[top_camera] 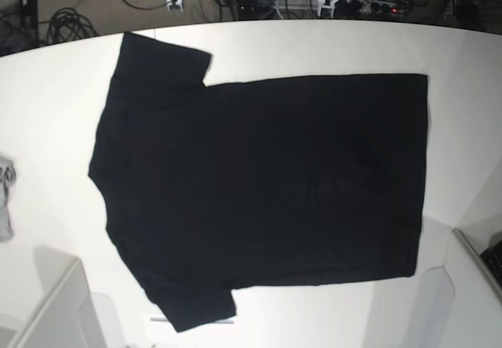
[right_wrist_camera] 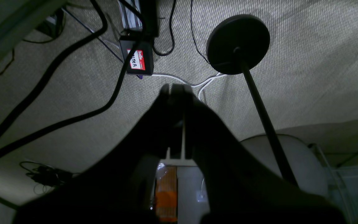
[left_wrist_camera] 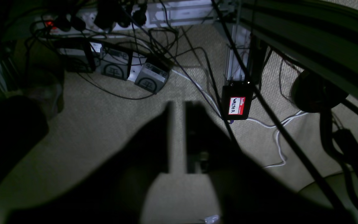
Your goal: Fold the T-shirt properly
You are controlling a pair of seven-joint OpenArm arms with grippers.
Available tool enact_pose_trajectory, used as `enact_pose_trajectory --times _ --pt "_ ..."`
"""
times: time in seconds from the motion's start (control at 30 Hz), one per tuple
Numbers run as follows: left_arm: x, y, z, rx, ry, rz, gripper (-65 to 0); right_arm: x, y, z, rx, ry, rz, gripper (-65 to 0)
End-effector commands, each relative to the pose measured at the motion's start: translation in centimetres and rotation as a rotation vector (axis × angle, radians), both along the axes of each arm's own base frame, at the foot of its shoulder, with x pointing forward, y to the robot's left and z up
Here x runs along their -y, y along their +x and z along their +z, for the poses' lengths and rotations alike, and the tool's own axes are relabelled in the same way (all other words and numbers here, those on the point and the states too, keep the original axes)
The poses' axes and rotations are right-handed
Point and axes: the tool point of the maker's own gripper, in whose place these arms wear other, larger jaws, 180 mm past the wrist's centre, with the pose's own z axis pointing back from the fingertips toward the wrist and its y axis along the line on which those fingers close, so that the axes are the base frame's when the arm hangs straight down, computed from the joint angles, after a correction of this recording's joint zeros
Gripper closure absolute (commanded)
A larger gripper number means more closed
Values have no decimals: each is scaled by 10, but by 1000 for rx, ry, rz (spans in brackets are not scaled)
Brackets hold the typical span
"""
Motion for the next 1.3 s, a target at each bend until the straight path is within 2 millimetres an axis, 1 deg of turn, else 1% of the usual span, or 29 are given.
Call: enact_pose_trajectory --times 0.0,0.07,0.1,0.13,0.17,0.2,0.23,0.27,0.3,0.4,0.5,0.53,0.57,0.6,0.63,0.77,0.9,0.93,1.0,1.07,1.13,1.17,1.2,1.27 --pt "0 -3 0 -5 5 2 -194 1 -3 0 2 4 1 0" --pt "0 -5 0 -7 5 2 -293 0 0 0 26 5 1 0" --pt "0 -8 0 -11 5 2 -313 0 -2 0 31 5 1 0" --pt "0 -11 0 -16 5 2 -296 0 -2 1 39 5 3 0" --pt "0 -12 0 -17 5 2 -252 0 -3 1 45 5 6 0" --pt "0 -13 0 -19 5 2 -183 0 -4 1 46 6 6 0" --pt "0 -13 0 -19 5 2 -102 0 -3 1 51 6 6 0" --pt "0 -14 1 -20 5 2 0 1 -4 1 49 4 2 0" --pt "-1 -19 1 -28 6 1 0 1 -4 1 49 4 2 0" --pt "-3 -26 1 -39 9 1 0 3 -5 1 43 0 1 0" --pt "-3 -27 1 -41 8 -11 0 4 -6 1 40 -1 2 0" --pt "-3 -32 2 -49 8 -11 0 6 -7 2 26 -3 4 0" --pt "-3 -33 2 -47 8 -11 0 6 -11 2 0 -4 4 0" --pt "-3 -31 2 -38 7 -12 0 6 -14 3 -29 -5 6 0" --pt "-2 -26 2 -24 7 -13 0 6 -11 3 -44 -6 6 0" --pt "-1 -26 3 -7 4 -11 0 6 -11 4 -73 -8 8 0" --pt "-1 -38 5 -20 3 -26 0 6 -11 4 -67 -7 10 0" --pt "-2 -42 5 -20 4 -26 0 6 -9 3 -53 -7 10 0" --pt "-2 -47 7 -14 4 -28 0 6 -9 3 -30 -6 10 0" --pt "-10 -48 9 1 15 -33 0 7 -9 4 -10 -8 6 0" --pt "-12 -53 12 15 17 -37 0 15 -12 6 5 -19 4 0" --pt "-13 -52 14 30 18 -40 0 17 -15 7 14 -22 5 0" --pt "-22 -54 17 41 31 -47 0 19 -15 8 26 -24 7 0" --pt "-31 -54 23 68 42 -59 0 19 -19 12 46 -25 9 0"
